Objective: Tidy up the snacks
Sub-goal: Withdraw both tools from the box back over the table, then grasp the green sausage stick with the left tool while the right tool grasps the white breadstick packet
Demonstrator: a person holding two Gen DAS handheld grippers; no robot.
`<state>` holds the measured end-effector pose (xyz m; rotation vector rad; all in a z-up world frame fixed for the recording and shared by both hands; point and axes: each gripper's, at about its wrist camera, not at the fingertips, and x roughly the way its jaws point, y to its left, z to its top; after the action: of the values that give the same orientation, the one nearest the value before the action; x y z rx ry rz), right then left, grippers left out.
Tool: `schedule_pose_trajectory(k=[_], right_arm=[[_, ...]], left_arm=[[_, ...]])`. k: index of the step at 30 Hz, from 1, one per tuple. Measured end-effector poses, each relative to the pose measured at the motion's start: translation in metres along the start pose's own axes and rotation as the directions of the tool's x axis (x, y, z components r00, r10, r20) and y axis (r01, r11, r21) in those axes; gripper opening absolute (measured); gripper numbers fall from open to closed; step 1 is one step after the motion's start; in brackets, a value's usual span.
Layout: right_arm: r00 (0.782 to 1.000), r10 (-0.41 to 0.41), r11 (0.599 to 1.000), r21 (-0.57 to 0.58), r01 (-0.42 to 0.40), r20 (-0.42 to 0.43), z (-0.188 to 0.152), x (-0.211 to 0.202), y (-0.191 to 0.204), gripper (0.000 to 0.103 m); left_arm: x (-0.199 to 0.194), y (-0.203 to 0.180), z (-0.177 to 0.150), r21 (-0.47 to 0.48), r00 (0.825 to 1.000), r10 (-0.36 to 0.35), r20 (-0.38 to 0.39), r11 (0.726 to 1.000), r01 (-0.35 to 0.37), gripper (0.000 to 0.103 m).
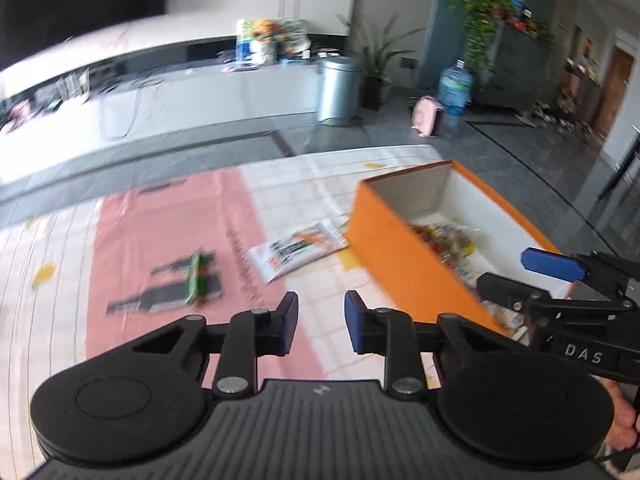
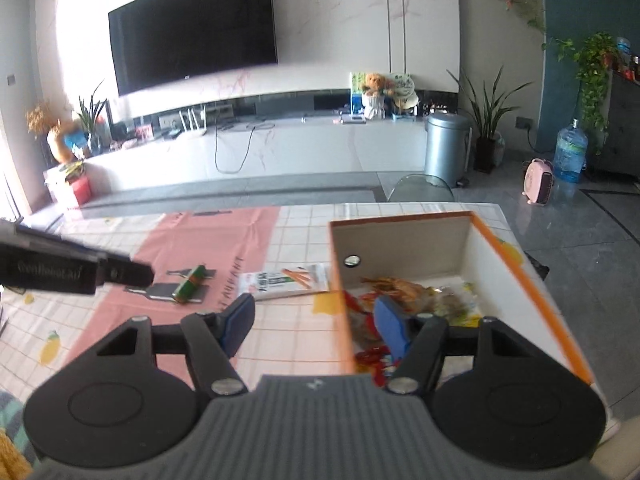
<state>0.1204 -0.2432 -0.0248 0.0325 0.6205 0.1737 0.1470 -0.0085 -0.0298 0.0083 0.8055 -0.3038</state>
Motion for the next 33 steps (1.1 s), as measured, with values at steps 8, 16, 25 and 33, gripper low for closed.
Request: schedule_pose_trajectory(k=[8,16,25,33], right_arm=[[0.998,0.036,0.997,0.075,-0.033,-0.049,-0.037,0.029,0.044,0.062],[0.992,0.047,0.998,0.056,-0.040,-0.117,-0.039,0.081,0.071,0.062],[0.986,0.019,1.000,-0.015,-0.022,-0.165,-0.029,0.161,0.090,0.056],[0.977,-0.078,0.995,0.041,0.088,-0.199,-0.008,0.240,0.082,0.058]], left_arm=[[-0.003,0.065,-0.039,-0.209,0.999,0.023,0.025,0.978,-0.017,0.069],[0.016,0.095,-0.036,-0.244,0.997,0.072,0.025,0.968,-0.064,0.070],[0.083,0.117,-0.024,-0.214,0.996,0.067,-0.055,0.974,-0.077,0.055],[0.133,0.136,-0.015,-0.205,0.991,0.087,-0.102,0.973,-0.106,0.054]])
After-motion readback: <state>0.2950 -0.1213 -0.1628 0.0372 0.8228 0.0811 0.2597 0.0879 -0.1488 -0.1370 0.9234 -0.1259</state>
